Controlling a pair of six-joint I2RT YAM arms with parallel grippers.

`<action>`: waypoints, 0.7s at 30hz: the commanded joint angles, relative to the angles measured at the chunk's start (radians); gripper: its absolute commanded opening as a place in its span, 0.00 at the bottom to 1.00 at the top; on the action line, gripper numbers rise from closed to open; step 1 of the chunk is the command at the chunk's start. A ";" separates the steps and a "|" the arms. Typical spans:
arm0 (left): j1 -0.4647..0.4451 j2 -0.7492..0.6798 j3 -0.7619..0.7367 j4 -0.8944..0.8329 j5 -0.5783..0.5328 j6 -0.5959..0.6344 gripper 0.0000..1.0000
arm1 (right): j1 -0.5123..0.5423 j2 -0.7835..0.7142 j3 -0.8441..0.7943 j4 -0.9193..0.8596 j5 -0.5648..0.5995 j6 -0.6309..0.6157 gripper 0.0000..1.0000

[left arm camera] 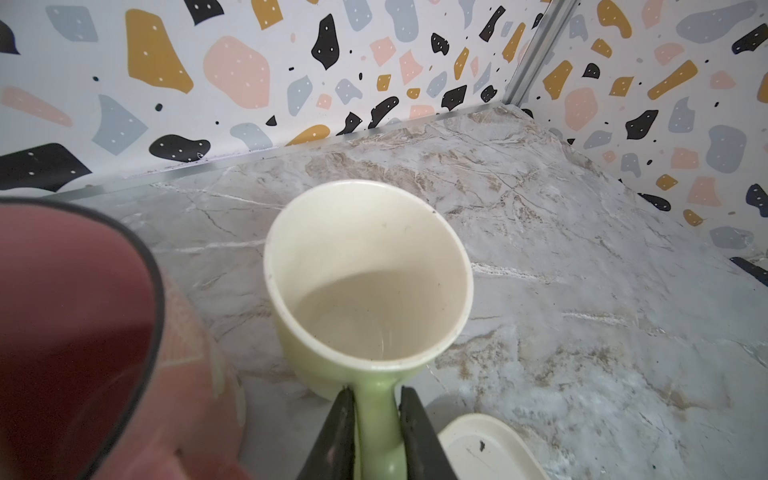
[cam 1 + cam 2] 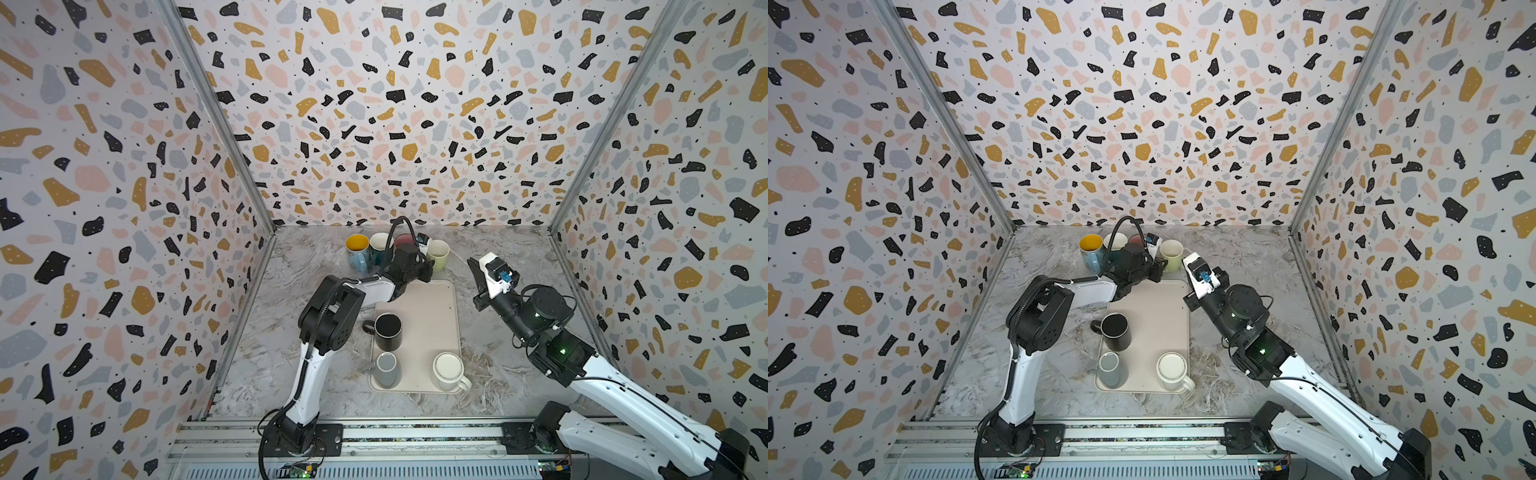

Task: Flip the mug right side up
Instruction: 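Lower the light green mug upright beside the pink mug and open the left gripper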

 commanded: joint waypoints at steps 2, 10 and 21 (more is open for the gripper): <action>-0.003 -0.067 -0.017 0.088 0.001 0.014 0.24 | -0.004 -0.007 -0.004 0.028 -0.002 0.019 0.08; -0.003 -0.121 -0.070 0.093 -0.004 0.005 0.27 | -0.005 -0.001 -0.006 0.032 -0.008 0.028 0.08; -0.040 -0.374 -0.263 0.225 -0.003 -0.102 0.28 | -0.006 0.035 0.003 0.032 -0.052 0.073 0.13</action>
